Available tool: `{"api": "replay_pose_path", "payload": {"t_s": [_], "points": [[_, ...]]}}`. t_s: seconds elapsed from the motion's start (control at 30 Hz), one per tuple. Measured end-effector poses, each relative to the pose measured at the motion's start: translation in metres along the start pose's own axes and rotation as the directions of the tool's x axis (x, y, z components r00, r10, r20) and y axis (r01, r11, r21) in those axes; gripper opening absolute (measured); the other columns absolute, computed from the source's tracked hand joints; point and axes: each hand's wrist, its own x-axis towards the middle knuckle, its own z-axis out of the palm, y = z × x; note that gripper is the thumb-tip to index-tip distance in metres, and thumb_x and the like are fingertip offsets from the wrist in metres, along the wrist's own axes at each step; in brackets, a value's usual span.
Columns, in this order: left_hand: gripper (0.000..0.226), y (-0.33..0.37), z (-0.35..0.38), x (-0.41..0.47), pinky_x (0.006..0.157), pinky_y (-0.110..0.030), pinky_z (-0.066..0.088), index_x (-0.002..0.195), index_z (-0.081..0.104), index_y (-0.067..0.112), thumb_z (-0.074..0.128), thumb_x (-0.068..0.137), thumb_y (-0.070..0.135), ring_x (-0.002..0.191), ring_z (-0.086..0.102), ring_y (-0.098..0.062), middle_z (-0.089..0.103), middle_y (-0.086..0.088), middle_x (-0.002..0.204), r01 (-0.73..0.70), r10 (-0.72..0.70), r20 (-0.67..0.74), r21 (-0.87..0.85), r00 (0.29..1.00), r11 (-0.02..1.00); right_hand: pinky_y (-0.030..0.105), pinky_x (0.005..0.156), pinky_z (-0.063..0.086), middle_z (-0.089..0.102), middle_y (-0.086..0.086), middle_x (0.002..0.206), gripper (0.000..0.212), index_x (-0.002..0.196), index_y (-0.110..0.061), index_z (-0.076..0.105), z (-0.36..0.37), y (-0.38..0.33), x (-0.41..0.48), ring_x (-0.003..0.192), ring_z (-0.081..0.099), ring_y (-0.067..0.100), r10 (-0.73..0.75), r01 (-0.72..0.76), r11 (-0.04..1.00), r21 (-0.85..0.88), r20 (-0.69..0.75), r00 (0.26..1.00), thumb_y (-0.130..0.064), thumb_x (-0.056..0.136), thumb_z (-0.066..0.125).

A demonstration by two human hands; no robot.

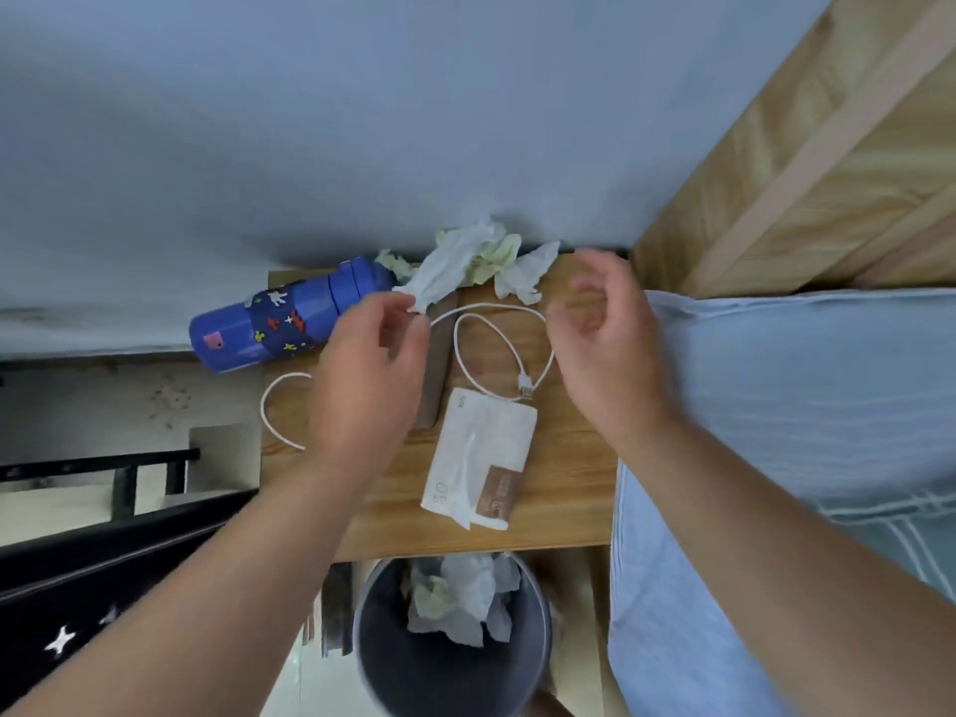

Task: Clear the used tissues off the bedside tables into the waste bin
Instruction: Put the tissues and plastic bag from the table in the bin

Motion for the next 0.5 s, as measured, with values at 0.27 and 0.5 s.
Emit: {"api": "replay_pose_path", "payload": {"t_s": [0.27,0.5], "points": [[0.048,0.020,0.040,0.070,0.082,-0.033,0.039,0.139,0.055,0.023,0.069,0.094,0.028,0.120,0.062,-0.029,0.060,-0.005,0.139,-0.205,0.199,0.051,0.299,0.979,0.932,0.040,0.105,0.048,0.064,0.006,0.141,0.054,0.141,-0.017,0.060,0.039,0.018,0.067,0.129,0.058,0.028,-0.026,0.082,0.922,-0.378,0.151,0.988,-0.033,0.091,0.074],[0.045,0.017,0.052,0.090,0.071,-0.036,0.038,0.138,0.050,0.016,0.068,0.097,0.020,0.102,0.068,-0.041,0.073,-0.016,0.113,-0.230,0.200,0.114,0.424,0.973,0.876,0.032,0.079,0.045,0.066,0.008,0.116,0.032,0.120,-0.012,0.067,0.051,0.039,0.079,0.109,0.062,0.029,0.023,0.105,0.858,-0.503,0.243,0.970,-0.032,0.096,0.072]]}}
